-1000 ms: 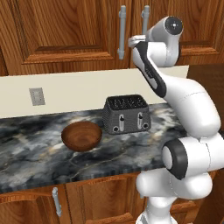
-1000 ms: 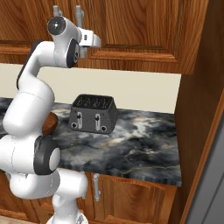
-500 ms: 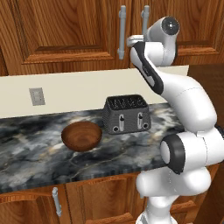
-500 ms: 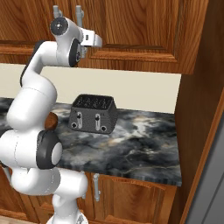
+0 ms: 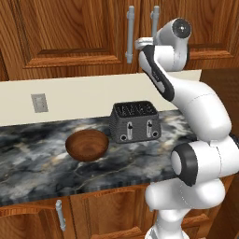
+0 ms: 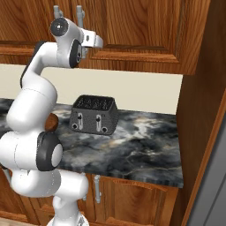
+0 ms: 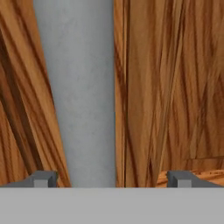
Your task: Open the cabinet and setup a tea strainer by placing it in the bowl upright.
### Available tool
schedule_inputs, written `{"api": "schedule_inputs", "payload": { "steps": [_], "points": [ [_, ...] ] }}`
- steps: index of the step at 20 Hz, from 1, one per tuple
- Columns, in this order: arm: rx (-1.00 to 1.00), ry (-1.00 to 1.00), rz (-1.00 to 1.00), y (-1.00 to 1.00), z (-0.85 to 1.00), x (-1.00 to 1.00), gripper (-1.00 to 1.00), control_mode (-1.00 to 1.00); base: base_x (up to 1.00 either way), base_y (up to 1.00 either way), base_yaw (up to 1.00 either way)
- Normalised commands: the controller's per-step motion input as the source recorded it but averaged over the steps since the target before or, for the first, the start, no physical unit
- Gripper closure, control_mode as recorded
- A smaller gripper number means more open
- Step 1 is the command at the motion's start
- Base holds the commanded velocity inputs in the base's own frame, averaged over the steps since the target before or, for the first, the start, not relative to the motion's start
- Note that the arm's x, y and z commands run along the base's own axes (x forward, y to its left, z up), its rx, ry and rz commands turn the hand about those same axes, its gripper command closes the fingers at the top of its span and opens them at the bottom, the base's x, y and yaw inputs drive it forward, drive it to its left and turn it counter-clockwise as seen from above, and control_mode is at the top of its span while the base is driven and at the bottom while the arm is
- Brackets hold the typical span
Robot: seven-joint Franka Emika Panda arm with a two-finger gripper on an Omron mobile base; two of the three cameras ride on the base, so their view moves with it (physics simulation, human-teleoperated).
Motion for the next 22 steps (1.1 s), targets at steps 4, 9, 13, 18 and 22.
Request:
{"api": "schedule_inputs", "payload": {
  "steps": [4,9,13,18,22],
  "points": [
    [0.00,0.00,0.00,0.00,0.00,0.20,1.00,-1.00,0.00,0.00,0.00],
    [0.00,0.00,0.00,0.00,0.00,0.13,1.00,-1.00,0.00,0.00,0.00],
    [0.00,0.00,0.00,0.00,0.00,0.11,1.00,-1.00,0.00,0.00,0.00],
    [0.00,0.00,0.00,-0.10,0.00,-0.09,1.00,-1.00,0.00,0.00,0.00],
    [0.00,0.00,0.00,-0.29,0.00,-0.43,1.00,-1.00,0.00,0.00,0.00]
  ]
}}
